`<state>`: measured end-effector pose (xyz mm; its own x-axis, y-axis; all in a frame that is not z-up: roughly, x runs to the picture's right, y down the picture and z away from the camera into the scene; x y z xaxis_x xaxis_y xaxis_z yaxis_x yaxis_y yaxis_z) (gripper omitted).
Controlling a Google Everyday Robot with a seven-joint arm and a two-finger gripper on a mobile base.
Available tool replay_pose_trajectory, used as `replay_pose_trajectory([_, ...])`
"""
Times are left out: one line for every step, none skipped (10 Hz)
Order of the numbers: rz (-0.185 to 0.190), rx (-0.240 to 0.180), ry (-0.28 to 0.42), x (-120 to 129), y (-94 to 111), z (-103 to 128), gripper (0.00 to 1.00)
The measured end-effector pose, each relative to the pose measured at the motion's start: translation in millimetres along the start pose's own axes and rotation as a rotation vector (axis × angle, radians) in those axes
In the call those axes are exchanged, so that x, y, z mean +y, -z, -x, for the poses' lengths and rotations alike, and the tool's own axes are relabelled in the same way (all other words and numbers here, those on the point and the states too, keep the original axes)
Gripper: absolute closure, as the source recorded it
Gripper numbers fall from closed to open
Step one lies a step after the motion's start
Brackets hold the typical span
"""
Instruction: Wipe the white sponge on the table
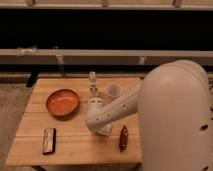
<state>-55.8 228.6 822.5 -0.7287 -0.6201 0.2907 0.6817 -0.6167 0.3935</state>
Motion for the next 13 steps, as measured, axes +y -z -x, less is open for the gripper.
replay_pose_trajectory([-0.001,0.000,0.000,-0.3,-0.1,0.0,0.86])
replay_pose_trajectory([0.000,0.000,-0.001,-0.1,1.5,-0.1,0.86])
replay_pose_trajectory([0.003,0.002,-0.003,1.1,6.1,0.1,0.86])
replay_pose_trajectory([0.006,0.003,-0.007,4.8,17.3,0.6,0.86])
replay_pose_trajectory([0.014,0.001,-0.008,9.5,25.5,1.3,0.86])
replay_pose_trajectory([0.019,-0.002,-0.003,10.7,27.4,0.8,0.86])
replay_pose_trajectory([0.026,-0.007,0.003,14.7,25.7,-2.5,0.86])
replay_pose_trajectory([0.030,-0.009,0.008,18.4,22.6,-6.8,0.86])
replay_pose_trajectory([0.035,-0.014,0.009,22.5,18.0,-9.3,0.86])
replay_pose_trajectory([0.042,-0.017,0.005,27.1,11.4,-13.7,0.86])
replay_pose_trajectory([0.056,-0.016,-0.005,29.2,6.2,-20.1,0.86])
replay_pose_trajectory([0.062,-0.009,-0.014,30.0,4.5,-24.0,0.86])
replay_pose_trajectory([0.069,0.002,-0.023,31.6,4.9,-28.9,0.86])
